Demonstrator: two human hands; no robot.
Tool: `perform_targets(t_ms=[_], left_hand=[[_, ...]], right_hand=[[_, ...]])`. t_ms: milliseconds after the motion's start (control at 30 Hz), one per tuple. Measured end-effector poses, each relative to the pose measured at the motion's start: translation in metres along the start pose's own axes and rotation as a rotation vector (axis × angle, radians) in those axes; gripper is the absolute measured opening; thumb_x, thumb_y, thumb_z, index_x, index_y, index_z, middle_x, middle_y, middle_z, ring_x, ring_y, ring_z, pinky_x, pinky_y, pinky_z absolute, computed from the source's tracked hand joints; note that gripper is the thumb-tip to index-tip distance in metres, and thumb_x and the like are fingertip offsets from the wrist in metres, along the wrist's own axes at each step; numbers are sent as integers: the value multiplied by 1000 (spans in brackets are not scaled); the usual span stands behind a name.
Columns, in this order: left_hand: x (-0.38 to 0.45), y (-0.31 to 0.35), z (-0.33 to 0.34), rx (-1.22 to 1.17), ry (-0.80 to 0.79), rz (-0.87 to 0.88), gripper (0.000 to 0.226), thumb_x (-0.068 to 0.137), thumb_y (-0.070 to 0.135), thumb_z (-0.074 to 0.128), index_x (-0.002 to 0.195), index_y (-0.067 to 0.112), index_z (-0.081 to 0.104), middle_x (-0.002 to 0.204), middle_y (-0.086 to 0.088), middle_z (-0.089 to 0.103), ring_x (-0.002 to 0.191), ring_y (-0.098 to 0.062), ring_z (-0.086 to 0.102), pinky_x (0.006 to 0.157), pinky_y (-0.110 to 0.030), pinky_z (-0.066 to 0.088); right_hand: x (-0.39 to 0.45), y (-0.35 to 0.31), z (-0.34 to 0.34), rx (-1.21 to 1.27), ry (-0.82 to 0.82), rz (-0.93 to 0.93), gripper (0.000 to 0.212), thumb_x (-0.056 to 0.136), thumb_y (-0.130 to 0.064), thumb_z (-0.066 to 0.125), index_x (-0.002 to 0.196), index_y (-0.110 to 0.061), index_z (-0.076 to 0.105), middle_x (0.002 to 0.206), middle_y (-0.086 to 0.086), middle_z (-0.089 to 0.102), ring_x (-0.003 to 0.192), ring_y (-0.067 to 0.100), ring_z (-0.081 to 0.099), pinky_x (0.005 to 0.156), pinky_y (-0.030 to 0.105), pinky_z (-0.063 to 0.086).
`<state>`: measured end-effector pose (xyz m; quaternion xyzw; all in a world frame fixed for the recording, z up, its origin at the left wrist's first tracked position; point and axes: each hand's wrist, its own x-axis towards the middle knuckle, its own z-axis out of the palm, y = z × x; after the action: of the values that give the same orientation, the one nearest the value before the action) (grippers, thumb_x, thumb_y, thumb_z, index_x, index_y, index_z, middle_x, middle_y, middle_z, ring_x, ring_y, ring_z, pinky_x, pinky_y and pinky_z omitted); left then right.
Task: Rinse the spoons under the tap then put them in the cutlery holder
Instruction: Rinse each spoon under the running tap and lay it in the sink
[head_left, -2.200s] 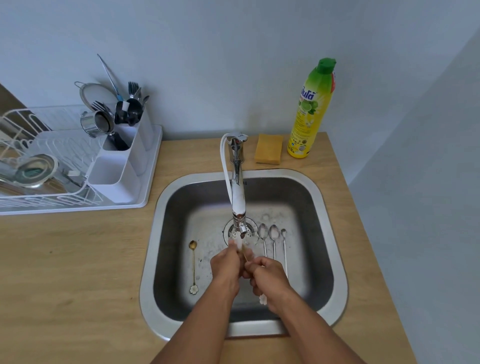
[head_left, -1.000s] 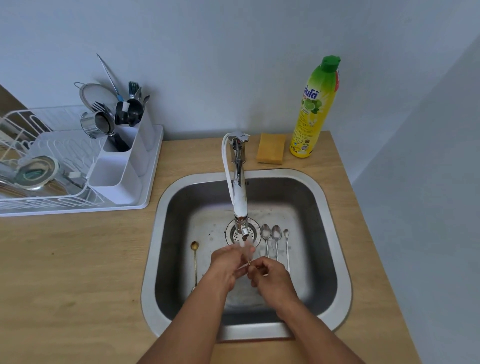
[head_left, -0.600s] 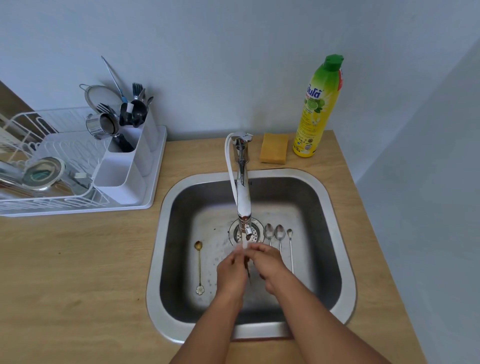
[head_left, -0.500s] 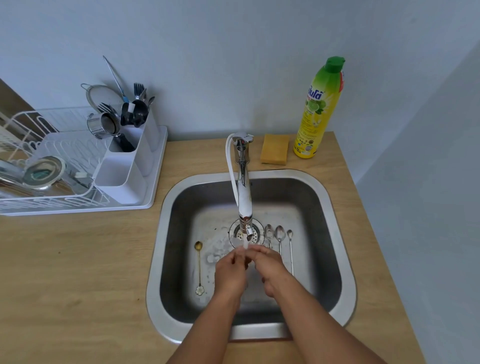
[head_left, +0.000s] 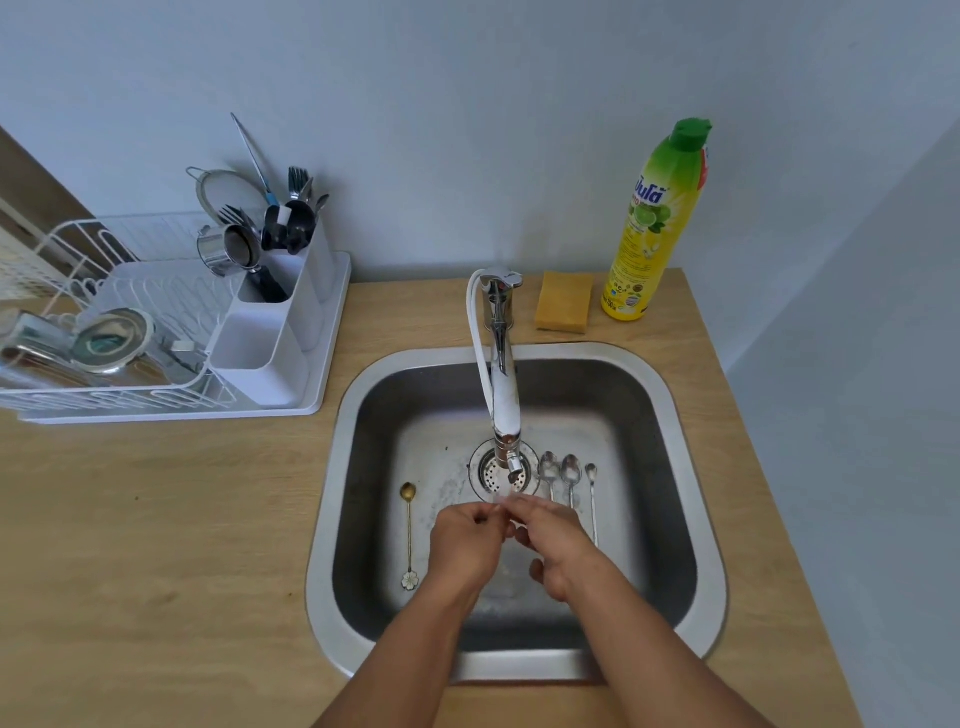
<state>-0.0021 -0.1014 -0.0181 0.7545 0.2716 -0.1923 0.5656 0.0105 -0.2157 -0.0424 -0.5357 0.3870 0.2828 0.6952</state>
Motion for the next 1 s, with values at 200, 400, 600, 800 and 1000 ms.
perform_targets(t_ms=[200, 400, 600, 800, 1000], left_hand=[[-9, -11, 3, 43, 42, 20, 15, 91, 28, 79, 77, 25, 80, 70, 11, 79, 71, -9, 75, 72, -32, 60], [-6, -13, -2, -16, 41, -37, 15, 92, 25, 79, 77, 20, 81, 69, 3, 80, 68, -15, 76, 66, -31, 60], [-20, -26, -11, 17, -35, -84, 13, 92, 27, 78, 81, 20, 81, 71, 4, 80, 67, -12, 76, 60, -24, 59], [-20, -22, -11, -30, 4, -109, 15, 92, 28, 79, 80, 19, 82, 70, 1, 80, 63, -9, 73, 59, -23, 58], [-12, -9, -4, -8, -18, -71, 19, 97, 26, 72, 82, 19, 81, 72, 4, 80, 58, -11, 70, 55, -27, 54]], right_hand=[[1, -16, -2, -1, 35, -34, 5, 88, -24, 80, 90, -21, 76, 82, -6, 66, 81, 11, 55, 56, 30, 32], [1, -5, 6, -41, 51, -89, 12, 88, -18, 78, 98, -24, 77, 99, -2, 72, 94, 14, 59, 55, 27, 32], [0, -5, 6, 6, 40, 26, 10, 87, -32, 79, 84, -22, 78, 76, -7, 62, 74, 13, 50, 53, 29, 32], [-2, 0, 12, -13, 43, 26, 26, 92, -37, 74, 77, -18, 83, 68, -9, 71, 68, 15, 53, 49, 27, 33], [-13, -1, -1, -151, -4, -68, 13, 88, -28, 78, 92, -16, 82, 90, 0, 78, 79, 11, 63, 50, 24, 31]])
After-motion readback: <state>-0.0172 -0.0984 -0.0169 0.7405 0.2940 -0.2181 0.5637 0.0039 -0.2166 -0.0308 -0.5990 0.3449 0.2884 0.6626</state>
